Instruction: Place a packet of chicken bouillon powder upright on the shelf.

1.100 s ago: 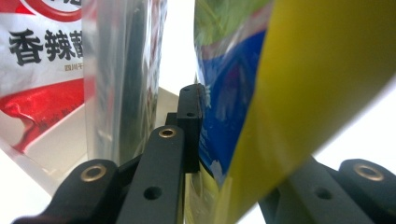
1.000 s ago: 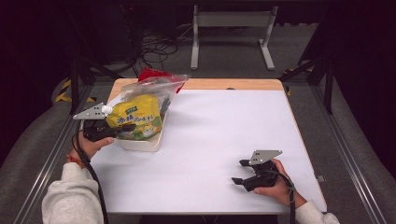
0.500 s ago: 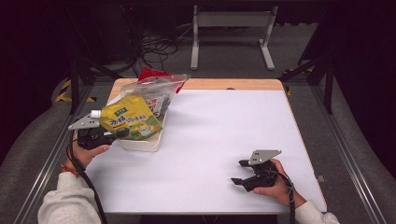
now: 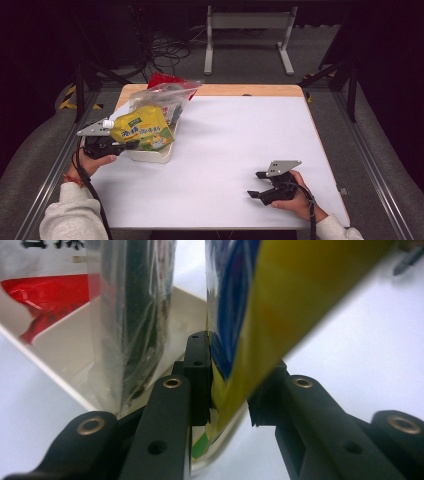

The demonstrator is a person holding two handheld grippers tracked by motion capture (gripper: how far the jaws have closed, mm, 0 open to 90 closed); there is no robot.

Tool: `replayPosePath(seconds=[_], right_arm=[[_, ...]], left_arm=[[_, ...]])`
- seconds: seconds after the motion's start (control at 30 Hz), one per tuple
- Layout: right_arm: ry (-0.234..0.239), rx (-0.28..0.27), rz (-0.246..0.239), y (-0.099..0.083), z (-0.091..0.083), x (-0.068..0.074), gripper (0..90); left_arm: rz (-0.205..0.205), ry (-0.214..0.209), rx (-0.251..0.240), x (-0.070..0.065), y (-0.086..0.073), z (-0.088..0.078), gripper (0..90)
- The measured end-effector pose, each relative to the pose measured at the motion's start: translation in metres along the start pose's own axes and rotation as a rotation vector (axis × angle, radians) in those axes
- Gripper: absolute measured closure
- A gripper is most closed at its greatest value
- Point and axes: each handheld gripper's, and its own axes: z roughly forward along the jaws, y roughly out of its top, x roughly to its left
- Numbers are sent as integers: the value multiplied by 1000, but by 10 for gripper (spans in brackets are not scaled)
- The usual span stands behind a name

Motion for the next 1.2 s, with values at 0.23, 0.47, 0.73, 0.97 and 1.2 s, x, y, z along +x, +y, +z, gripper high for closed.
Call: replayPosePath(seconds=[0.23, 0.47, 0.73, 0.97, 1.2], right_arm=[[1, -3, -2, 0, -1, 0, 253], [0, -2, -4, 1, -1, 2, 252], [4, -13, 2, 1, -2, 0, 252], [-12, -34, -11, 4, -8, 2, 252], [-27, -44, -16, 5, -11, 0, 252]], left_arm=[[17, 74, 18, -5, -2, -10, 756], [-15, 74, 124, -3, 2, 11, 758], [-26, 84, 95, -3, -4, 12, 755], [-53, 136, 52, -9, -9, 14, 746], [-88, 160, 12, -13, -13, 19, 745]])
